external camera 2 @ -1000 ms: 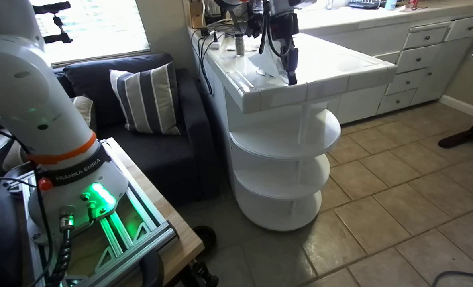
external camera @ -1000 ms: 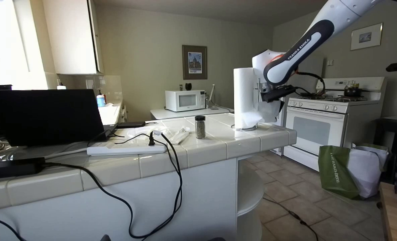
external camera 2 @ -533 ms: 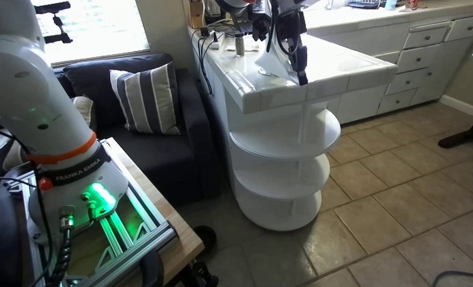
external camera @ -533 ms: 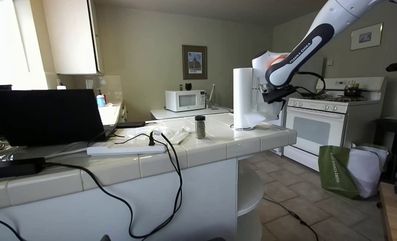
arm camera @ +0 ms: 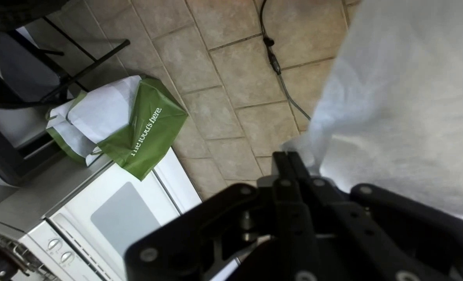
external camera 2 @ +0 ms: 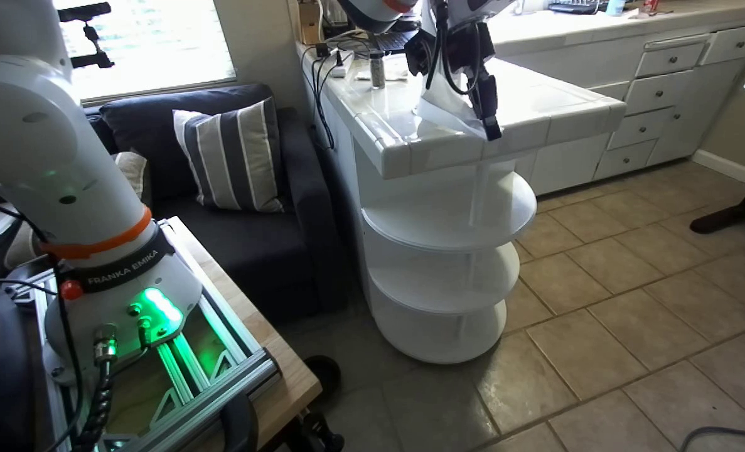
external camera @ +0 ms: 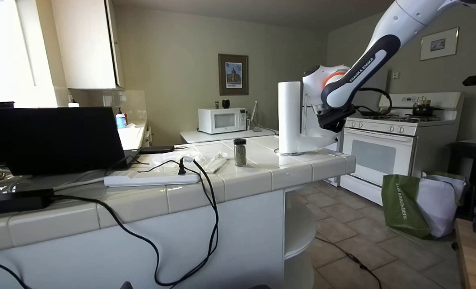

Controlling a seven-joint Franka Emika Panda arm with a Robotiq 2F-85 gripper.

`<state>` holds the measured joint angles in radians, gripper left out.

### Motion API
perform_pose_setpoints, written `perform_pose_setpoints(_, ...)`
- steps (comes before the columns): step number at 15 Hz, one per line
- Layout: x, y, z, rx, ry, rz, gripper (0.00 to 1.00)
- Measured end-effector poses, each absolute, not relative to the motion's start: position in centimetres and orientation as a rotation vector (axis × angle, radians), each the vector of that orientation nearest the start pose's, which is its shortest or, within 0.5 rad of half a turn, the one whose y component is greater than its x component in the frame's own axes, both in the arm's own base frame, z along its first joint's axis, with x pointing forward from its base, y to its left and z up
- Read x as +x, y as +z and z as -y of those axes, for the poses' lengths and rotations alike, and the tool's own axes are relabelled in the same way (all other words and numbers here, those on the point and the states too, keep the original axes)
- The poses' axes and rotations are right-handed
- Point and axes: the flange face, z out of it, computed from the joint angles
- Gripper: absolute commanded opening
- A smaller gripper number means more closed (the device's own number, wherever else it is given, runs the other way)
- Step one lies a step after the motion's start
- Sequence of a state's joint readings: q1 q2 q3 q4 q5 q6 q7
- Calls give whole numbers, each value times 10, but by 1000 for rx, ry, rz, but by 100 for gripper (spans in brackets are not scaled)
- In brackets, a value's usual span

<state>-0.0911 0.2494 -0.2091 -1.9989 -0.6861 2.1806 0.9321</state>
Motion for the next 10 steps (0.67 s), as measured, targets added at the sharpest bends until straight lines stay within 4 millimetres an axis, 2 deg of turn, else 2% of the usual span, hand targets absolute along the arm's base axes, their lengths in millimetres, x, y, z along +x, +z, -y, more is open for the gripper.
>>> perform_pose_setpoints(10, 561, 299, 197, 2319, 84, 1003, 0)
